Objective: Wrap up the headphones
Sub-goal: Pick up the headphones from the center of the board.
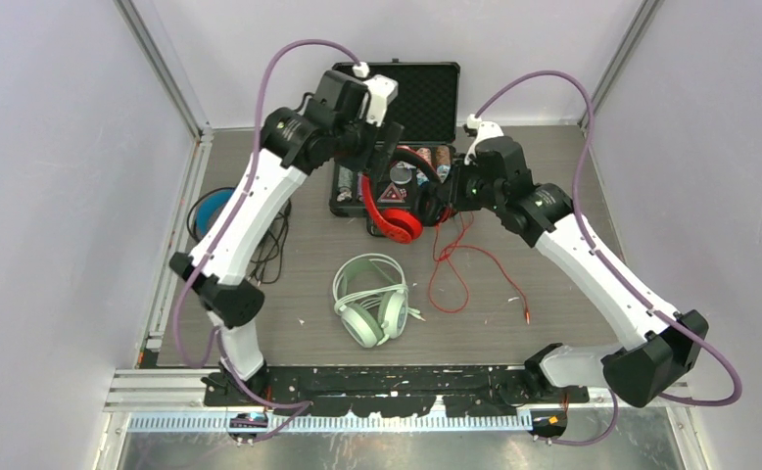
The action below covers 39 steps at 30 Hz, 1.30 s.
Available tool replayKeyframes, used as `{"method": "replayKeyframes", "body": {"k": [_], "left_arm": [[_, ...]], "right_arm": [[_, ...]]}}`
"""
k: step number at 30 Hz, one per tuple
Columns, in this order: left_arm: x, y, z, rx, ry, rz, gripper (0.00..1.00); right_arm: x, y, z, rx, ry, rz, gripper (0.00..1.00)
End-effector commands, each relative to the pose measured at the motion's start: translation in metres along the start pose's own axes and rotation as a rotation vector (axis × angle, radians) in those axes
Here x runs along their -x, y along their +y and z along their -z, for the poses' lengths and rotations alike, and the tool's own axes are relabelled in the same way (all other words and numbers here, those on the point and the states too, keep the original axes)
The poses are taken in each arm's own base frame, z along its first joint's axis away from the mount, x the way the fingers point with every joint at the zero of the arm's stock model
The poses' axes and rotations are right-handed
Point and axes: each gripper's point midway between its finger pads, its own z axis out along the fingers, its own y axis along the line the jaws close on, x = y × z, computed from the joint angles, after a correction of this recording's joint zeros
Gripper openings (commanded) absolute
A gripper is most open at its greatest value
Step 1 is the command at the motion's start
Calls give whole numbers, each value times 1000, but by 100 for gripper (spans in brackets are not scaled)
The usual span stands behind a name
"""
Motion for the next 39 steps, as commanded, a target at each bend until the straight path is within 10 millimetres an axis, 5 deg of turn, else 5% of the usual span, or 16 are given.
{"method": "replayKeyframes", "body": {"k": [1,13,39], "left_arm": [[-13,-4,-4,-36,106,-57,80],[-43,17,-23,64,251,-131,67],[-60,19,-59,54,321,-201,43]], "right_arm": [[18,27,13,85,-97,24,1],[7,38,12,96,-88,48,1],[0,48,7,132,-68,60,0]]}}
